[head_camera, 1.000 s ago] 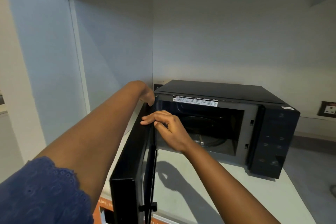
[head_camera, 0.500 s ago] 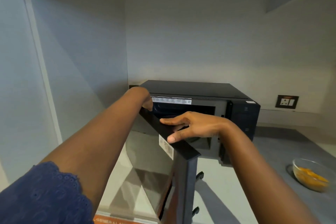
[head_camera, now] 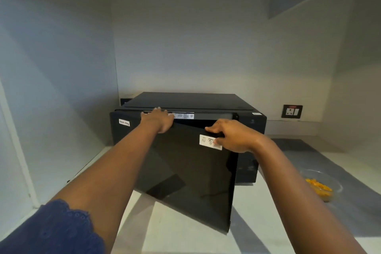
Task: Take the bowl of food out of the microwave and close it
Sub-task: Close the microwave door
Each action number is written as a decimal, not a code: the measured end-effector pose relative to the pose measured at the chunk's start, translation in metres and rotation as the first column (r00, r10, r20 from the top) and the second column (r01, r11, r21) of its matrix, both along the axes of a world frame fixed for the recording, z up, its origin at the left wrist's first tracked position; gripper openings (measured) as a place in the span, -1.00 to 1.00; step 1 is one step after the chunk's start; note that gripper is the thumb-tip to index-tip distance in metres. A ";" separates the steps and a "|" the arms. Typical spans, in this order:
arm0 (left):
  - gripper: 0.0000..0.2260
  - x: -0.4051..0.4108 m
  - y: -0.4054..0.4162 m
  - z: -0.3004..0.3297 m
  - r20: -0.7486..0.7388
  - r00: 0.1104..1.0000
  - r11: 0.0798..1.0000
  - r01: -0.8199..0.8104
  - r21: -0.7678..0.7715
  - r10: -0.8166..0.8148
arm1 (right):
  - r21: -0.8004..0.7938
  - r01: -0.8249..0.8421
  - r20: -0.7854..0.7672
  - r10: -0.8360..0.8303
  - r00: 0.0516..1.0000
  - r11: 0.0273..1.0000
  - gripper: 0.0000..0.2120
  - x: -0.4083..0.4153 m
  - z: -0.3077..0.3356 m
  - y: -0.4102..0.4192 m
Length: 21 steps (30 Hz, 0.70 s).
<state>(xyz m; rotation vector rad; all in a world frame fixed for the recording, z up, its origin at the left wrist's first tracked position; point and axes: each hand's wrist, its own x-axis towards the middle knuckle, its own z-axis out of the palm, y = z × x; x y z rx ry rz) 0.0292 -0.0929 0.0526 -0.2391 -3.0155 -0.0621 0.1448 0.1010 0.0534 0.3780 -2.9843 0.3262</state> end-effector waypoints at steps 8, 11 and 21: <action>-0.40 -0.007 0.026 -0.026 -0.205 0.918 0.932 0.357 0.060 -0.338 | -0.010 0.079 -0.116 -0.079 0.990 0.997 -0.47 -0.038 -0.023 0.028; -0.28 -0.011 0.036 -0.033 -0.246 0.898 0.921 0.386 0.046 -0.364 | 0.128 0.104 -0.201 -0.077 0.977 0.986 -0.33 -0.054 -0.029 0.034; -0.10 -0.040 0.051 -0.033 -0.231 0.925 0.951 0.309 -0.010 -0.303 | 0.261 0.218 -0.295 -0.138 0.946 0.940 -0.08 -0.103 -0.039 0.050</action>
